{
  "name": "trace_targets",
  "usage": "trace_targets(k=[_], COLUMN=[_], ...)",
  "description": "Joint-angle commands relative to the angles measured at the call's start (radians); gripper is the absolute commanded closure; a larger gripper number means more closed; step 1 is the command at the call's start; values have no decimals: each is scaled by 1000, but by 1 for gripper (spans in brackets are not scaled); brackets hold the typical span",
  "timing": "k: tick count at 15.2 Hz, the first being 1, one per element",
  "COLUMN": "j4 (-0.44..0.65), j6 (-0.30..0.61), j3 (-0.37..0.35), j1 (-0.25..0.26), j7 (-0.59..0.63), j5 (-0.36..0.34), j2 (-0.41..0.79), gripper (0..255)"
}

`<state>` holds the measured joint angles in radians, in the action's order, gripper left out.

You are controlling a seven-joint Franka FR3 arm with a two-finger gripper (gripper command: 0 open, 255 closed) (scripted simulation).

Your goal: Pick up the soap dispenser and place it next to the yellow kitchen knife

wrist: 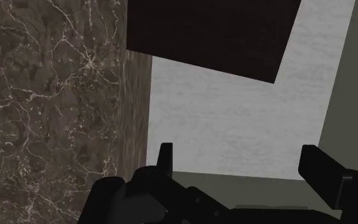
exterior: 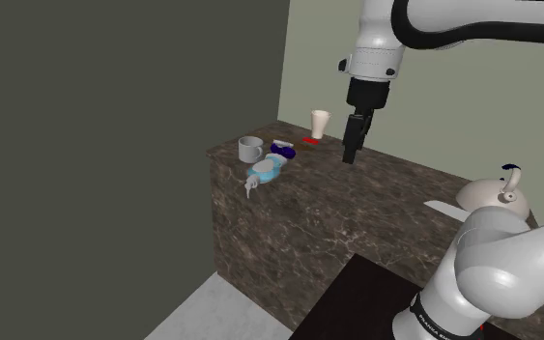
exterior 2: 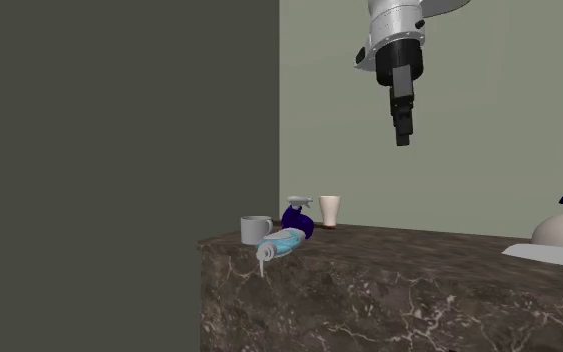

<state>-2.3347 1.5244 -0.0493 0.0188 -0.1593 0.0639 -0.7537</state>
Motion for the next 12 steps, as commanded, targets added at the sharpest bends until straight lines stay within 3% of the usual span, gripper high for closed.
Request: trace_targets(k=[1,12], j4=[0,59], j6=[0,311], j3=[0,-174], j1=[0,-104], j7=[0,479], j5=[0,59], j2=[0,338], gripper=[0,0])
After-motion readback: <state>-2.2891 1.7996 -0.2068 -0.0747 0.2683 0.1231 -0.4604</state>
